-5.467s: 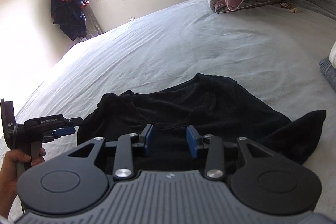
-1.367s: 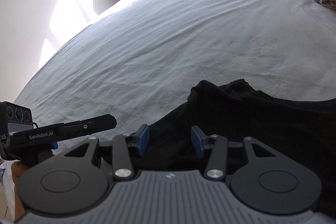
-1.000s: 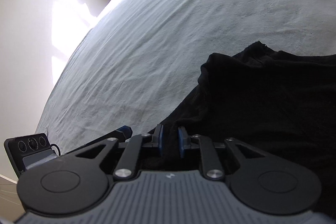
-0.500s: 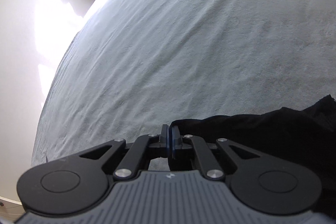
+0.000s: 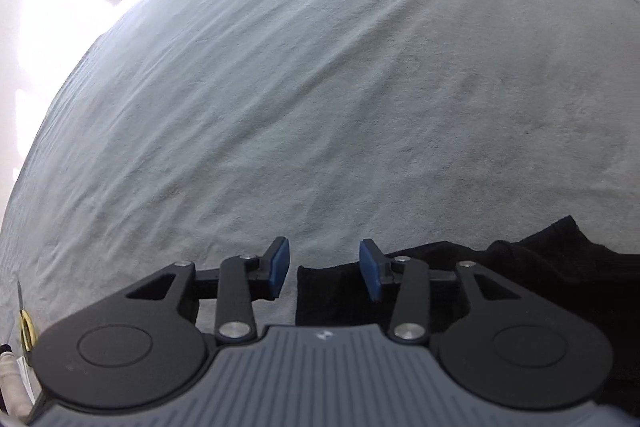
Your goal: Fold clothes
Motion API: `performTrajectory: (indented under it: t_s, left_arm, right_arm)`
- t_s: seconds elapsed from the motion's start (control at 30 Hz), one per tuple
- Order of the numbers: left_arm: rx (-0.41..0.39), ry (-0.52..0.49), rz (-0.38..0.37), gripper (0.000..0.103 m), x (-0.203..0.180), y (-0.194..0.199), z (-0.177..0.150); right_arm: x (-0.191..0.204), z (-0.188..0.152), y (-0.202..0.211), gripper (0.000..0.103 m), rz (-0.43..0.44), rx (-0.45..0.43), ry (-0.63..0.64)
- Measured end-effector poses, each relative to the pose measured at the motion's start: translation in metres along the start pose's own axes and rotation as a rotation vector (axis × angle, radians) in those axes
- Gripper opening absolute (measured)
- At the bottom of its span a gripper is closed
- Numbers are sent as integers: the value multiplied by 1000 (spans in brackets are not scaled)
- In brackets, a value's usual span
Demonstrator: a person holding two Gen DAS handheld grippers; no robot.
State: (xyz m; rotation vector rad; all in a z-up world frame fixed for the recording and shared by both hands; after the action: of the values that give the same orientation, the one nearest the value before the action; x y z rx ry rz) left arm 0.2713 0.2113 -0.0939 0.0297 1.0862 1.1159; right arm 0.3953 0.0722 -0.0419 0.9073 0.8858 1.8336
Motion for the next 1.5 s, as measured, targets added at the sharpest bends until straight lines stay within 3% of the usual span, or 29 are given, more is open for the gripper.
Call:
performTrajectory:
  t_s: [0.17, 0.3, 0.33, 0.37, 0.43, 0.53, 0.6, 0.73, 0.8, 0.87, 0.9, 0.93, 1.03, 1.23, 1.4, 1.5]
  left_arm:
    - [-18, 69, 4, 6, 10, 9, 7]
    - [-54, 99, -6, 11, 15, 19, 16]
    - [-73, 97, -20, 25, 14, 20, 18]
    - [-92, 95, -33, 45, 12, 21, 20]
    - [-130, 82, -55, 59, 4, 19, 22]
    - [-158, 7, -40, 66, -13, 2, 19]
    - [-189, -31, 26, 67, -16, -9, 16]
    - [-255, -87, 147, 66, -22, -26, 14]
    - [-279, -79, 187, 56, -20, -27, 16]
    - [-295, -60, 218, 33, -16, -27, 18]
    - [-289, -35, 215, 24, -12, -27, 19]
    - [-283, -10, 210, 0, -7, -27, 20]
    - [-296, 50, 178, 0, 2, -21, 24]
    - [-447, 119, 234, 0, 22, 19, 40]
    - [-550, 161, 286, 0, 40, 58, 59]
    - [-654, 165, 322, 0, 46, 89, 70]
  right_arm:
    - [-33, 7, 14, 43, -191, -45, 146]
    - [-76, 11, 24, 43, -225, -67, 134]
    - [-86, 9, 27, 43, -220, -69, 124]
    - [-94, 7, 28, 43, -218, -72, 119]
    - [-105, -1, 29, 43, -213, -77, 116]
    - [-117, -16, 25, 43, -192, -74, 115]
    - [-123, -26, 23, 43, -171, -82, 121]
    - [-126, -39, 16, 43, -155, -133, 151]
    - [-123, -44, 13, 43, -164, -174, 181]
    - [-116, -46, 11, 38, -175, -210, 222]
    - [-113, -47, 11, 25, -171, -223, 245]
    - [-109, -47, 10, 18, -172, -234, 267]
    - [-99, -44, 12, 9, -212, -276, 317]
    - [-85, -22, 28, 8, -257, -387, 327]
    - [-61, -1, 27, 8, -245, -426, 365]
    - [-42, 8, 21, 8, -228, -442, 396]
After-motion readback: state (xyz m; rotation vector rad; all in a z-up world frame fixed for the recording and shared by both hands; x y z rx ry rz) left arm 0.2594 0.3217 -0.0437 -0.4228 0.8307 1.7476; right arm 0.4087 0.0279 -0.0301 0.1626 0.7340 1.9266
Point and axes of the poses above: each gripper's, at about its wrist camera, not at the fingertips, and y roughly against the way its jaws point, x to its left, z to its top, the point moved 6 cm from there along -y, roughly the way its jaws point, and after that the axes turned 7 degrees about y, right-handed, at the moved point
